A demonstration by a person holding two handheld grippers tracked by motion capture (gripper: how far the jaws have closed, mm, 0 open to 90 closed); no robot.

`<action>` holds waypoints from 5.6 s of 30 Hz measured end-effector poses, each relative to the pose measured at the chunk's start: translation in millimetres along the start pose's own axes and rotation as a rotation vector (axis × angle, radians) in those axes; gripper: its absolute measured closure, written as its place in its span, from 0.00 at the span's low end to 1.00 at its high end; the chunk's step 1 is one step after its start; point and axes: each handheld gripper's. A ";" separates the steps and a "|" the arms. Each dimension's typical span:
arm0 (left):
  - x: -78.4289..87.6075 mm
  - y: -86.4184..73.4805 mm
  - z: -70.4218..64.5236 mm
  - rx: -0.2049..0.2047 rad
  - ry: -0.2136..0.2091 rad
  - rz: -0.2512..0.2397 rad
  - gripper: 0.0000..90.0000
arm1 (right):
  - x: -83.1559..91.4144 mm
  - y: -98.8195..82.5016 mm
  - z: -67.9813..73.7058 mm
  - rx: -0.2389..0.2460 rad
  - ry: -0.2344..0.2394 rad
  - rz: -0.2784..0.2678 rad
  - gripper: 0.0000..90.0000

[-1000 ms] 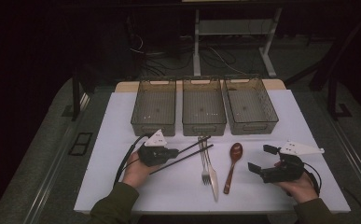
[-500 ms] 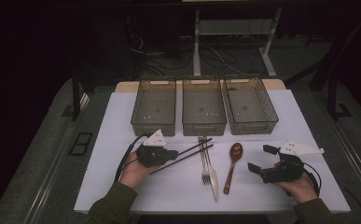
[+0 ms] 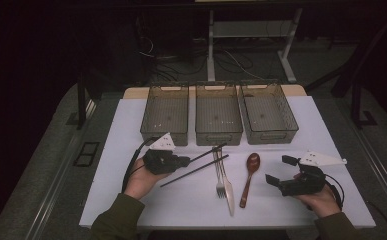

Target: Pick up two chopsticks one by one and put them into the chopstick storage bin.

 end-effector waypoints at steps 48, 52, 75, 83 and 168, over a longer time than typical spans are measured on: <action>26.6 67.8 102.5 0.105 0.203 -0.101 0.95 | 1.0 -0.5 -0.5 -0.002 -0.006 -0.010 0.01; 24.3 67.8 111.5 0.122 0.231 -0.106 0.95 | 1.2 -0.4 -0.3 -0.004 -0.006 -0.010 0.01; 9.4 39.1 157.0 0.302 0.400 -0.027 0.95 | 1.4 -0.5 -0.6 -0.006 -0.004 -0.010 0.01; 0.8 35.7 160.6 0.337 0.414 0.009 0.95 | 1.6 -0.5 -0.7 -0.007 -0.005 -0.011 0.01; 17.1 32.1 3.9 0.008 0.089 -0.193 0.43 | -0.5 -8.3 -0.9 -0.010 0.004 0.027 0.01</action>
Point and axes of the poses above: each handheld gripper's, and its own axes: x roughly backward along the jaws, y roughly out of its top, z roughly to its left, and after that the axes turned 1 degree about y, right-handed
